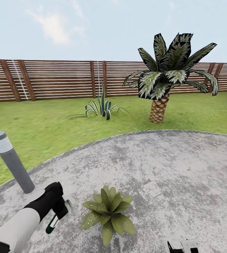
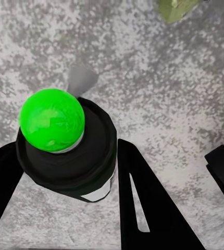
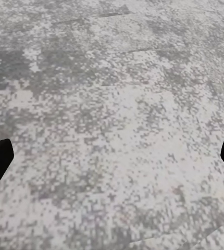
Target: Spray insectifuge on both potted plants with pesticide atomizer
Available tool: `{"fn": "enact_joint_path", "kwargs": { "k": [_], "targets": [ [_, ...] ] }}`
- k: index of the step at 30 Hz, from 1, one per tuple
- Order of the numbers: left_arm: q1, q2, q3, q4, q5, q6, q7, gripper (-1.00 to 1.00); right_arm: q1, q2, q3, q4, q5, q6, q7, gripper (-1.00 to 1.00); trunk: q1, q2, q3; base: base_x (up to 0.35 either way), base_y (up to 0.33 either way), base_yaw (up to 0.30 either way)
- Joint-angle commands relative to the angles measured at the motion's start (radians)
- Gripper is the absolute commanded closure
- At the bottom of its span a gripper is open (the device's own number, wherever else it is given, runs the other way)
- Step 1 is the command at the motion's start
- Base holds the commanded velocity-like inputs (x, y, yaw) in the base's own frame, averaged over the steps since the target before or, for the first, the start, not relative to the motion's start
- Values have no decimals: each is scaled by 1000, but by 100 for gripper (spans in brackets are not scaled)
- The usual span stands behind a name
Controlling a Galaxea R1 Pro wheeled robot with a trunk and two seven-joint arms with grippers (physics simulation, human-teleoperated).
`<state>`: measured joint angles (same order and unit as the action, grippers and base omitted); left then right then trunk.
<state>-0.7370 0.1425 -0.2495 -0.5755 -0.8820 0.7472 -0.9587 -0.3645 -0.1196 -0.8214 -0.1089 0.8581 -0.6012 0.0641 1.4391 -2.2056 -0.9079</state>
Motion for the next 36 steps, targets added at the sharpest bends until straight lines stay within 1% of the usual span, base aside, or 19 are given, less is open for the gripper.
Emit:
{"fn": "enact_joint_path", "kwargs": {
  "k": [1, 3, 5, 7, 9, 10, 12, 14, 19, 22, 23, 25, 26, 29, 30, 31, 33, 34, 36],
  "targets": [
    [-1, 4, -4, -3, -5, 6, -8, 100, -1, 0, -8, 0, 2, -3, 7, -100, 0, 0, -1, 0, 0, 0],
    [0, 12, -4, -4, -7, 6, -7, 100, -1, 0, -8, 1, 2, -3, 8, -100, 0, 0, -1, 0, 0, 0],
    [1, 38, -3, -6, -6, 5, -7, 100, -1, 0, -8, 0, 2, -3, 7, -100, 0, 0, -1, 0, 0, 0],
    [2, 44, 8, -8, -5, 5, -7, 100, -1, 0, -8, 1, 2, -3, 8, -100, 0, 0, -1, 0, 0, 0],
    [6, 40, 34, -10, -3, 3, -6, 100, -1, 0, -8, 1, 2, -3, 8, -100, 0, 0, -1, 0, 0, 0],
    [8, 34, 50, -11, -1, 3, 18, 100, -1, 0, -8, 1, 2, -3, 7, -100, 0, 0, -1, 0, 0, 0],
    [8, 25, 55, -17, 3, 4, 72, 100, -1, 0, -8, 1, 2, -3, 7, -100, 0, 0, -1, 0, 0, 0],
    [9, 16, 59, -27, 10, 4, 99, 100, -1, 0, -8, 1, 2, -3, 7, -100, 0, 0, -1, 0, 0, 0],
    [14, 16, 57, -15, 39, -4, 113, 100, -1, 0, -8, 1, 2, -3, 8, -100, 0, 0, -1, 0, 0, 0],
    [17, 20, 56, 16, 82, -7, 113, 100, -1, 0, -8, 1, 2, -3, 8, -100, 0, 0, -1, 0, 0, 0],
    [20, 16, 55, 42, 123, -11, 113, 100, -1, 0, -8, 1, 2, -3, 8, -100, 0, 0, -1, 0, 0, 0],
    [23, 19, 55, 78, 240, -18, 116, 100, -1, 0, -8, 0, 2, -3, 8, -100, 0, 0, -1, 0, 0, 0],
    [23, 24, 55, 82, 268, -19, 119, 100, -1, 0, -8, 0, 2, -3, 9, -100, 0, 0, -1, 0, 0, 0],
    [24, 32, 56, 84, 291, -19, 167, 100, -1, 0, -8, 0, 2, -3, 9, -100, 0, 0, -1, 0, 0, 0],
    [24, 35, 61, 86, 302, -18, 234, 100, -1, 0, -8, 0, 2, -3, 9, -100, 0, 0, -1, -62, -42, 0],
    [24, 35, 78, 88, 314, -17, 274, 100, -1, 0, -8, 0, 2, -3, 9, -100, 0, 0, -1, -144, -103, 15],
    [25, 32, 108, 101, 341, -18, 299, 100, -1, 0, -8, 0, 2, -3, 9, -100, 0, 0, -1, -187, -135, 73],
    [25, 29, 123, 120, 363, -20, 311, 100, -1, 0, -8, 0, 2, -3, 9, -100, 0, 0, -1, -217, -157, 167],
    [26, 27, 134, 149, 394, -39, 322, 100, -1, 0, -8, 0, 2, -3, 8, -100, 0, 0, -1, -228, -166, 234]
  ]
}}
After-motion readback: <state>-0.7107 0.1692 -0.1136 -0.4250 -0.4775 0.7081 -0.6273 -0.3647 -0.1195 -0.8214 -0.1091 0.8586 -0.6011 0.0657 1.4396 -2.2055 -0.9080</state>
